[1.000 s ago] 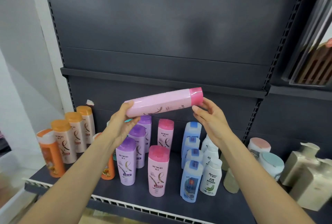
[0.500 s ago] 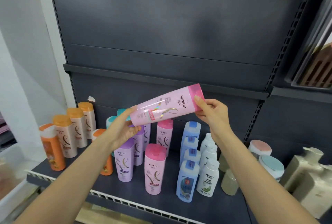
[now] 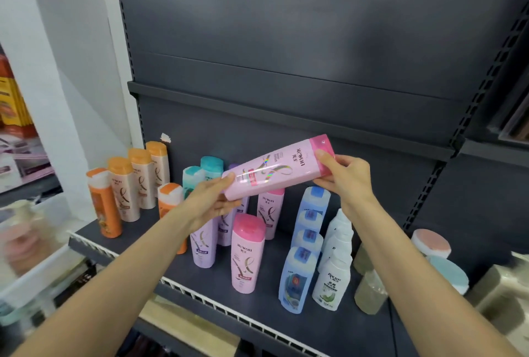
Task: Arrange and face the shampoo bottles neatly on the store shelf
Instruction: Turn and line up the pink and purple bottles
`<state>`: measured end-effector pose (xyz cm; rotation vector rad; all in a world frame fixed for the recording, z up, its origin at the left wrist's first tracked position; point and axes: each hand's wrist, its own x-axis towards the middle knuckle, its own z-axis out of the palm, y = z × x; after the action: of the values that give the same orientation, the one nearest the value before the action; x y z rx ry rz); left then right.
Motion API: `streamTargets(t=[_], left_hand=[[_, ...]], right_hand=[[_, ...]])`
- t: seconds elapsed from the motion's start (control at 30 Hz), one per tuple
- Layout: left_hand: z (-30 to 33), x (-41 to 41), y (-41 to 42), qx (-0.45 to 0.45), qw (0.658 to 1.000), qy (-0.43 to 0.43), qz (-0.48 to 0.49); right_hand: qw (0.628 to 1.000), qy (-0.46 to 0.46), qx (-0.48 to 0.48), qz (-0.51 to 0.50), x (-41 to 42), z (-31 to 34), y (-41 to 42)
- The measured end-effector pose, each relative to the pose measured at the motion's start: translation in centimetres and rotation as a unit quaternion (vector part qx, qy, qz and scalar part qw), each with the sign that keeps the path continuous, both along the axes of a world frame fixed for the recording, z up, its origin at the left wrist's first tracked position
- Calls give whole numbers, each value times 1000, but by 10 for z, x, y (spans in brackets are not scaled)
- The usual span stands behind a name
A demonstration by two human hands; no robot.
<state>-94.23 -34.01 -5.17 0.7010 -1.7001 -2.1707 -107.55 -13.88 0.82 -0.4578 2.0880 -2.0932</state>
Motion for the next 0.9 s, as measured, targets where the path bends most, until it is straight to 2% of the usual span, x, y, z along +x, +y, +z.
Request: streamTargets(t=[0.2,0.23,0.3,0.37,0.47,0.57,0.63,0.77,0.9], left_hand=[[-5,-19,-23,17,998,-9,-66],[-7,-25,-29,-14,998,-20,-62],[-13,-36,-44,-153,985,-63,-56],[-18,-46,-60,-313,942,-87,-84],[-24,-55,-80,-510,847,-101,-107],[-28,-59,-95,-613,773,-113,-116],[-32,-61,-103,-663,723,-134,-138],[-40,-65,-113,-691,690,-137,-166],[-46,-69,-117,-694,682,-126,-194]], right_hand=[[997,63,-22,-27,0,4,-30],[997,73,-17,-33,-1,4,-35],[994,97,-3,-43,-3,2,-46],[990,129,27,-56,-5,-1,-57],[973,194,109,-59,-8,-11,-74],[944,244,216,-47,-11,-29,-91],[937,240,251,-29,-15,-42,-100],[935,204,290,-2,-21,-65,-109],[936,186,299,27,-20,-82,-115]])
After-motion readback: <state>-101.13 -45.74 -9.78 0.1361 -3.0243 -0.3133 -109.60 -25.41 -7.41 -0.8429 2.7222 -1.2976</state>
